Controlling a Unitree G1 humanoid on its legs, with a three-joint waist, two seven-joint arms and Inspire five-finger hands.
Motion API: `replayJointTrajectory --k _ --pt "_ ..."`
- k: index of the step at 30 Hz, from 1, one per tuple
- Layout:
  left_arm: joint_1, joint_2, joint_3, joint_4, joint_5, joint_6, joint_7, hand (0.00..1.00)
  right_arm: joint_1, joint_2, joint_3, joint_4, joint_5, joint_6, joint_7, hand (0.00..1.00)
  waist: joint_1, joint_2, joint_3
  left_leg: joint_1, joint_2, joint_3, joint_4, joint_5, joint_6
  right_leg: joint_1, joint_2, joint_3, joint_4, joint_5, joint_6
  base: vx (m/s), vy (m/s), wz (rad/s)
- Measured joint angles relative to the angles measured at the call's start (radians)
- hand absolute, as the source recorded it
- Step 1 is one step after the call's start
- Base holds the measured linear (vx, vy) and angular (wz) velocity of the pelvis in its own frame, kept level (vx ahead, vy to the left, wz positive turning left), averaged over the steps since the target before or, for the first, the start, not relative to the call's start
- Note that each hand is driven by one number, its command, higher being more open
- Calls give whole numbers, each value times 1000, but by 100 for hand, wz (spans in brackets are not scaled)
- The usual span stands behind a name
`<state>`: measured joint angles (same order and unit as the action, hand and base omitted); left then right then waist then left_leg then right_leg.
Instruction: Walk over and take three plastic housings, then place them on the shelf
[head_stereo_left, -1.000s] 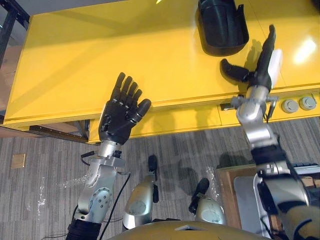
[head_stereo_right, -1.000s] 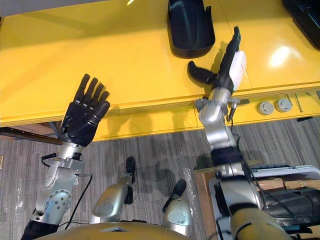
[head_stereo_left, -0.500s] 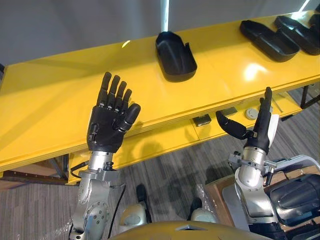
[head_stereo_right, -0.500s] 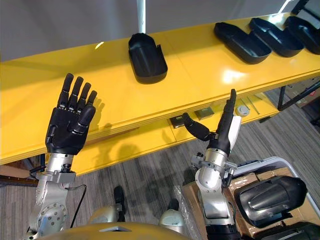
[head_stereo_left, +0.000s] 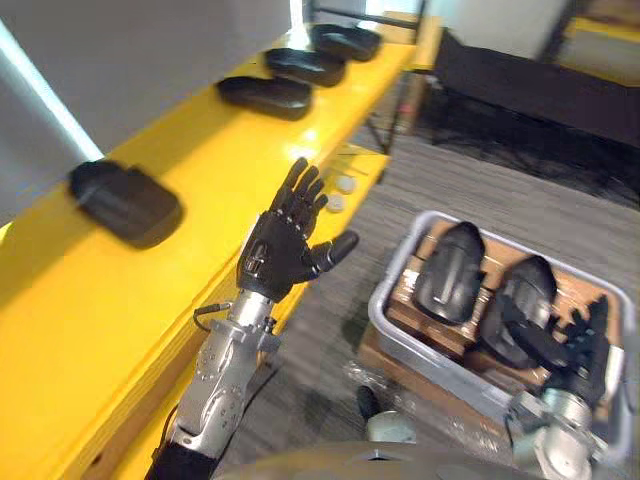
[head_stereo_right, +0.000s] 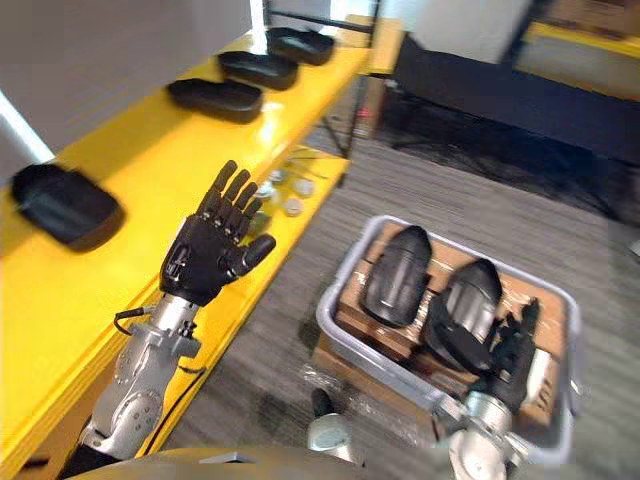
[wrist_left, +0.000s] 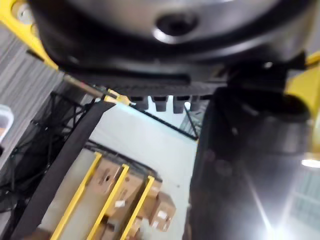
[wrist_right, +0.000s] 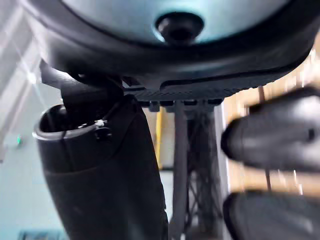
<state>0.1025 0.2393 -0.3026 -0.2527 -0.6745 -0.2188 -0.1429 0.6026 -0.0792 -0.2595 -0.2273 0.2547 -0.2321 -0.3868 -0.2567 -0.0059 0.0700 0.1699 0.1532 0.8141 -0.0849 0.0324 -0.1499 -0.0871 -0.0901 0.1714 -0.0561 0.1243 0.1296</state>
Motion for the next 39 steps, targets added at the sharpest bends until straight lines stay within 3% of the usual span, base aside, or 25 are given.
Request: replayJointTrajectory --k 2,5,6,7,8,10,12,14,17,19,21,22,23,24,26,28,30,31,33,34,35,36,37,39 --pt "-25 -8 -7 13 0 0 35 100 24 2 -41 -15 0 -6 2 100 -25 2 0 24 16 40 0 -6 -9 -1 22 33 0 1 1 1 -80 -70" --pt "-40 -38 -37 12 0 -2 72 100 29 4 -57 -24 71 -52 38 100 -25 3 0 22 34 46 52 -39 -7 -2 37 55 0 2 2 -42 -75 -28" --pt "-38 -51 -42 11 1 -2 87 100 17 3 -51 -32 67 -55 56 100 -11 4 0 1 38 -27 93 -69 14 -8 39 66 1 4 1 -74 -61 -47" --pt "-32 -65 -39 6 9 -2 122 100 -32 -15 -19 -55 49 -58 76 100 32 22 5 -53 38 -246 169 -163 44 -28 49 105 1 12 0 -112 -22 -69" --pt "-28 -66 -35 6 16 -2 140 100 -80 -43 14 -56 21 -60 77 100 53 35 16 -85 20 -362 218 -213 29 -33 54 130 0 15 3 -106 32 -80" --pt "27 -66 -25 1 17 0 159 100 -173 -123 118 -42 27 -47 77 100 105 58 22 -131 -22 -534 322 -300 62 -35 57 170 0 20 12 -87 127 -55" --pt "79 -66 -15 -28 17 2 143 100 -209 -132 159 -19 27 -38 78 100 124 79 17 -163 -24 -563 379 -328 66 -36 51 164 1 23 15 -44 123 6" --pt "151 -65 11 -90 17 1 73 100 -208 -99 193 44 26 -19 71 100 160 82 18 -198 -39 -596 426 -337 77 -40 31 144 4 24 18 -34 126 39" --pt "182 -63 32 -113 17 -4 -2 100 -124 -22 206 94 11 -12 96 100 171 65 44 -179 -56 -608 434 -341 86 -40 24 136 43 25 19 -39 98 -1" --pt "181 -61 38 -113 17 -1 -14 100 -88 -13 206 94 -23 -13 141 100 172 45 84 -133 -67 -566 436 -349 101 -36 23 94 75 28 22 -123 72 -69" --pt "176 -57 43 -108 14 9 -8 100 -95 -36 211 95 -23 -19 179 100 171 29 111 -113 -72 -507 449 -360 124 -38 18 22 65 82 4 -204 35 -98" --pt "168 -49 44 -104 15 14 -1 100 -117 -55 219 97 -23 -34 185 100 171 38 119 -124 -57 -454 449 -356 142 -57 7 -33 69 88 -21 -232 -15 -77" --pt "159 -45 45 -96 15 18 0 100 -134 -70 228 99 -23 -42 182 100 174 38 120 -128 -54 -434 447 -348 152 -83 0 -86 120 49 -52 -270 -12 -88" --pt "156 -44 49 -83 14 22 1 100 -188 -107 250 111 -23 -45 172 100 180 39 117 -129 -47 -394 421 -324 159 -142 -31 -197 282 -37 -101 -237 10 -67" --pt "158 -47 54 -62 11 28 -7 100 -294 -143 308 173 -37 -72 119 100 204 63 113 -124 -21 -362 371 -274 157 -171 -114 -325 537 -145 -147 -123 12 -52" --pt "165 -53 69 -59 10 27 -29 100 -369 -140 366 246 -55 -84 68 100 234 62 112 -138 12 -345 356 -241 142 -147 -206 -376 667 -183 -164 -17 -134 -31" --pt "167 -55 87 -46 1 23 -46 100 -397 -115 406 276 -91 -83 39 100 260 52 106 -170 44 -345 359 -211 116 -99 -293 -386 705 -184 -165 -31 -291 -18" --pt "175 -55 98 -34 -4 16 -50 100 -400 -89 425 276 -105 -83 28 100 262 42 99 -199 69 -346 364 -191 95 -76 -338 -378 686 -178 -159 -16 -415 -28" --pt "176 -56 106 -3 -35 15 -51 100 -396 -56 441 276 -133 -82 26 100 260 29 93 -246 121 -343 398 -168 58 -45 -360 -356 553 -158 -136 -44 -549 -44" --pt "176 -52 108 12 -68 22 -59 100 -381 -40 446 276 -133 -76 26 100 259 3 79 -275 156 -343 429 -154 33 -22 -355 -358 407 -82 -110 -72 -599 -61" --pt "171 -54 104 30 -94 36 -66 100 -369 -37 438 275 -131 -62 25 100 254 -7 68 -282 192 -350 429 -135 -3 3 -315 -369 352 -121 -6 -77 -746 -66" --pt "171 -68 95 36 -111 51 -66 100 -355 -45 426 274 -130 -51 26 100 253 6 59 -281 219 -358 414 -118 -19 3 -287 -380 342 -150 37 -24 -569 -66" --pt "172 -88 59 43 -117 71 -63 100 -326 -66 392 270 -128 -29 32 100 247 26 46 -261 256 -360 374 -78 -22 6 -242 -394 322 -193 90 14 -606 -54" --pt "171 -107 -8 46 -120 96 -59 100 -279 -97 333 269 -119 -2 51 100 209 49 34 -255 296 -370 362 3 20 31 -192 -411 290 -222 79 52 -397 -33"
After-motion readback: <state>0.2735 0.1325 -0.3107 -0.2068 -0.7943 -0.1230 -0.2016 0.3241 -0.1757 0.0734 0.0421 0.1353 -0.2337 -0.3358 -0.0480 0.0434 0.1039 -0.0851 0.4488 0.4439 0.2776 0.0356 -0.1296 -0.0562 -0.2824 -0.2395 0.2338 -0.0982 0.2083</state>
